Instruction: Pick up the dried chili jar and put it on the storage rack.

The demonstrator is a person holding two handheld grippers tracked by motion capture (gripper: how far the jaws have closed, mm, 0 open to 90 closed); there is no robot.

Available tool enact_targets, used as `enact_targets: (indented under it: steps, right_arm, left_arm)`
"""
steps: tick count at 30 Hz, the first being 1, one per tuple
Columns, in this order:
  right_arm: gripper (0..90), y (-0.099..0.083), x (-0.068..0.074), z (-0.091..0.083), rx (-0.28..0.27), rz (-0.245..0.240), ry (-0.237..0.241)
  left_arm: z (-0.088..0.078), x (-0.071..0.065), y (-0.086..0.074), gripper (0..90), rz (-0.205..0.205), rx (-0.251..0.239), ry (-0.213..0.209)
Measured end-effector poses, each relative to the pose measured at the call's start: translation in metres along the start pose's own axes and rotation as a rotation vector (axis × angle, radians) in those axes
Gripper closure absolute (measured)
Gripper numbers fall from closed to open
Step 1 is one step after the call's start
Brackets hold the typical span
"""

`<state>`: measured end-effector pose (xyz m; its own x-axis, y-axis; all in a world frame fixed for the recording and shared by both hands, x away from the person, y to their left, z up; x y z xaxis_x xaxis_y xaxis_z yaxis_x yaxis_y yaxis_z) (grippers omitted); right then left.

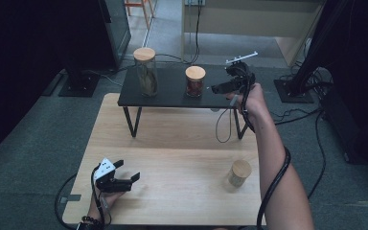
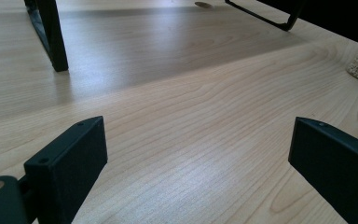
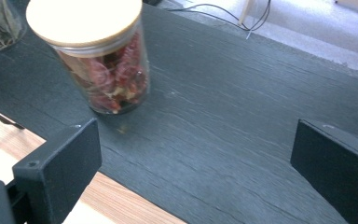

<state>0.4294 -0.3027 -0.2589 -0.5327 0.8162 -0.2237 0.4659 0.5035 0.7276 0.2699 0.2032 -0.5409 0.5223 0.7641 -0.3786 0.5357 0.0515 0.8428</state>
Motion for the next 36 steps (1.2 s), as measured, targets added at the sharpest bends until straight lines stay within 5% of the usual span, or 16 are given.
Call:
enact_targets:
  steps: [36]
  right_arm:
    - [1.7,-0.05,-0.036,-0.042,0.003,0.081,-0.097]
  left_arm:
    - [0.001,-0.002,0.0,4.5,0.005,0.007,0.019]
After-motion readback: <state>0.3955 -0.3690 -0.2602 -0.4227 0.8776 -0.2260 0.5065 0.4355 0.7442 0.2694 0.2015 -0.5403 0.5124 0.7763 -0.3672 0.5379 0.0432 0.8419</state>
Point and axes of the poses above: each handheld gripper's, and its own axes: z roughly forward along the jaws, y roughly out of its top, x roughly to its left, the point moved 8 cm from there along z, roughly forward along the jaws, and after that the axes turned 15 degrees about -z, right-handed, at the moved point
